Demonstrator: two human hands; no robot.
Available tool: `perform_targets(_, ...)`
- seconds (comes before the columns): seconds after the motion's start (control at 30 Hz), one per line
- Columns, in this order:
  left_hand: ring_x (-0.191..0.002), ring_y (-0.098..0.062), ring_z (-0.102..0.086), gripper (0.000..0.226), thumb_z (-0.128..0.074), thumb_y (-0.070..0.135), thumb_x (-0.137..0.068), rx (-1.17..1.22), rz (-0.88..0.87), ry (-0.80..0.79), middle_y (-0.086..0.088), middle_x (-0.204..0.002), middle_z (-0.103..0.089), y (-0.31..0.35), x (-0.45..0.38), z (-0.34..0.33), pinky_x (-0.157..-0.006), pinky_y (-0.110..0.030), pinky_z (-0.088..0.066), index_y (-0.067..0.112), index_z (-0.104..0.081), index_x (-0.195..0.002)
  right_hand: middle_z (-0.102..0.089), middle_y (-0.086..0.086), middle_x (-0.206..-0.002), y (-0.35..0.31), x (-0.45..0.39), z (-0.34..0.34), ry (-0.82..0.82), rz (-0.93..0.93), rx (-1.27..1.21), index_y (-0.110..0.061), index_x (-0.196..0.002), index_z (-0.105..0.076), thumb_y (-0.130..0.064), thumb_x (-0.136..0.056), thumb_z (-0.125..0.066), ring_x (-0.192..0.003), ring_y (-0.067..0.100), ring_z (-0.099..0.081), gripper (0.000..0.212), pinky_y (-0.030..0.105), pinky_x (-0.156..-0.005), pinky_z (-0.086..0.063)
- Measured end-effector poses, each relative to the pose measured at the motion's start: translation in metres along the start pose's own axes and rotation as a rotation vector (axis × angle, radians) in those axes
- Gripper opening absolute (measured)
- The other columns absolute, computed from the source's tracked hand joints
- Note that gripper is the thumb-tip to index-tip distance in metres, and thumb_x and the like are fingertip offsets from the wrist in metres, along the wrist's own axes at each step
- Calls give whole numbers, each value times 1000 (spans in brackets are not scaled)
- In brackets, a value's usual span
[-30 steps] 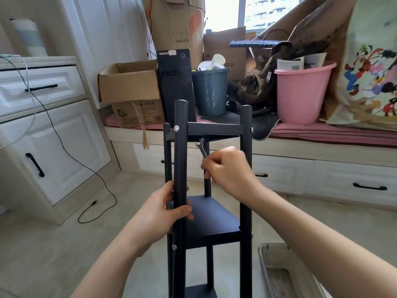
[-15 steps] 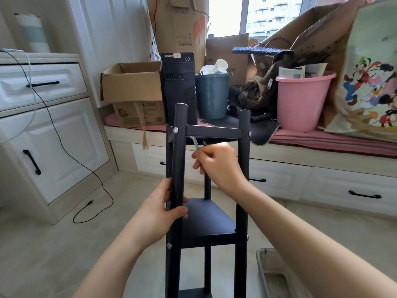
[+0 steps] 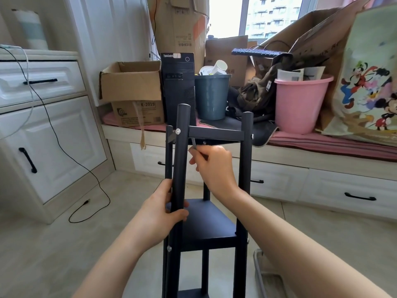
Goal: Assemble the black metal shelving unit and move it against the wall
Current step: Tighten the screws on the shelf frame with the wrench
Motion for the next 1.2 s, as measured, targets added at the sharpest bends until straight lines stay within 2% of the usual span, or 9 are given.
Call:
perform_targets(0.07,-82,-14,-73,48,-72,3,-87,-11,8,-6,10,-92,-74,-2,0,0,-80,-37,-61,38,-52,-112,-68,-4,-69,2,2,-3,38,42,11,-5,-89,-77,-14,-97,-61,-57,-10,-56,20,9,-63,-45)
perform_targets(0.2,-83,-12,-73,49,-75,6,-86,-29,5,0,16,-93,-74,-3,-1,1,-83,-39,-61,42,-52,-108,-73,2,-73,4,3,-7,133,143,30,-4,-87,-76,-12,-95,-64,-63,0,-59,16,10,-65,-46)
perform_targets(0.3,-82,-14,-73,48,-77,6,-84,-28,6,2,16,-92,-74,-2,-1,1,-84,-42,-60,42,-52,-105,-73,3,-77,9,3,-12,185,172,8,-5,-93,-77,-11,-93,-67,-69,8,-63,12,18,-67,-48)
perform_targets(0.43,-81,-10,-74,47,-78,7,-84,-29,-3,-6,19,-91,-73,-2,-1,1,-82,-40,-61,40,-51,-105,-65,2,-66,12,2,-18,284,199,45,-7,-86,-77,-16,-91,-69,-62,9,-43,13,25,-60,-37)
perform_targets(0.7,-84,-12,-75,54,-77,4,-85,5,21,-17,2,-102,-74,-7,-6,7,-82,-41,-62,43,-52,-113,-63,1,-62,13,-3,-26,439,234,81,-11,-75,-75,-14,-86,-75,-66,8,-36,11,18,-60,-24)
perform_targets(0.8,-85,-15,-75,57,-77,5,-85,3,36,-17,3,-102,-75,-9,-9,7,-84,-44,-61,44,-52,-116,-67,4,-65,14,-5,-27,420,225,67,-8,-79,-76,-12,-88,-71,-64,10,-41,11,17,-61,-26)
perform_targets(0.97,-82,-15,-75,58,-76,5,-86,-10,36,-8,4,-104,-74,-7,-11,9,-84,-43,-61,46,-51,-119,-73,0,-79,24,-5,-28,235,92,-17,-7,-90,-75,-11,-97,-58,-62,4,-47,19,26,-65,-42)
perform_targets(1.07,-80,-18,-75,56,-75,5,-87,-21,36,2,5,-95,-75,-5,-11,10,-81,-43,-62,44,-51,-117,-73,-1,-76,23,-1,-20,177,51,-53,-6,-89,-75,-11,-98,-56,-52,-2,-51,21,13,-61,-37)
perform_targets(1.2,-79,-16,-75,57,-75,5,-87,-27,45,7,4,-97,-75,-3,-11,11,-80,-43,-62,45,-49,-119,-70,-4,-68,20,7,-12,85,29,-50,-5,-83,-75,-11,-98,-56,-56,-8,-57,25,5,-60,-39)
Point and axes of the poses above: each hand's wrist, its own x-axis away from the middle knuckle, its own z-axis out of the back of the hand, y = z × x, the point moved 7 cm from there along -x, towards the middle knuckle
